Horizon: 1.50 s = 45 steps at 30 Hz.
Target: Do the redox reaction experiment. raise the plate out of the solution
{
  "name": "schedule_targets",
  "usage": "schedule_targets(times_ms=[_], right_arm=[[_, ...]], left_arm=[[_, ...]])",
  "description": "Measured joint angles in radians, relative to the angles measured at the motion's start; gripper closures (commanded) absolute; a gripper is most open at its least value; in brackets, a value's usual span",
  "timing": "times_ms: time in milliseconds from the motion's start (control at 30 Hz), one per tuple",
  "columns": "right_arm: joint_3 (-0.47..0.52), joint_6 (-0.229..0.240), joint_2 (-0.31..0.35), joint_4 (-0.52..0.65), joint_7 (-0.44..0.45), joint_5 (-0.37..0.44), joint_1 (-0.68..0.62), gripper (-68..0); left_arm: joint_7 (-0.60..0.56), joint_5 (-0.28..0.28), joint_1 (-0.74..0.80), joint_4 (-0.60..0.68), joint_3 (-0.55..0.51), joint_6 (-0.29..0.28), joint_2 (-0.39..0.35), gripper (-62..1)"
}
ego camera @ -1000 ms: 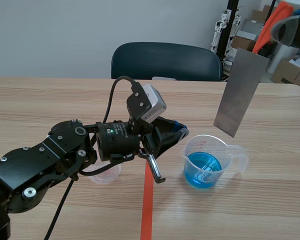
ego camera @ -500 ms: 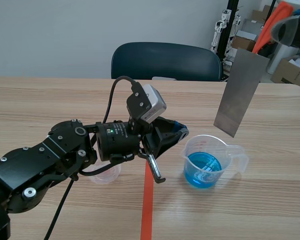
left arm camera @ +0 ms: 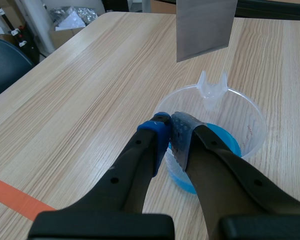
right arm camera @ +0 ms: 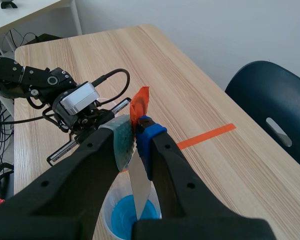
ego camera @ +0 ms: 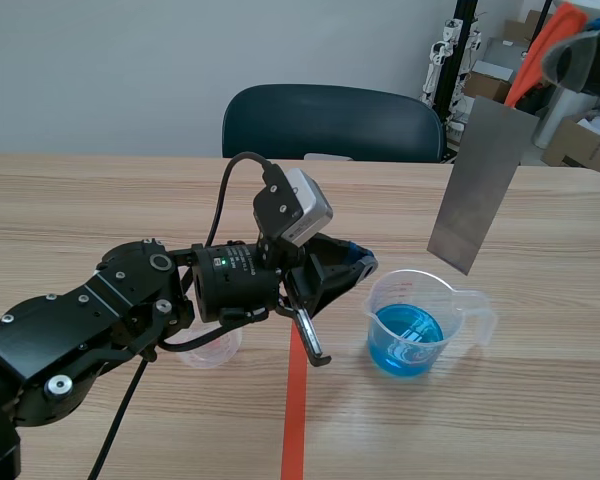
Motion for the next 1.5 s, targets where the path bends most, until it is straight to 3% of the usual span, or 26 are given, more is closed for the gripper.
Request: schedule_targets(times_ms=[1500], right_arm=[[0.000, 0.000, 0.000, 0.000, 0.003, 0.000, 0.000, -0.2]], left_arm=[[-0.026, 0.000, 0.000, 0.000, 0.000, 0.001, 0.000, -4.0]])
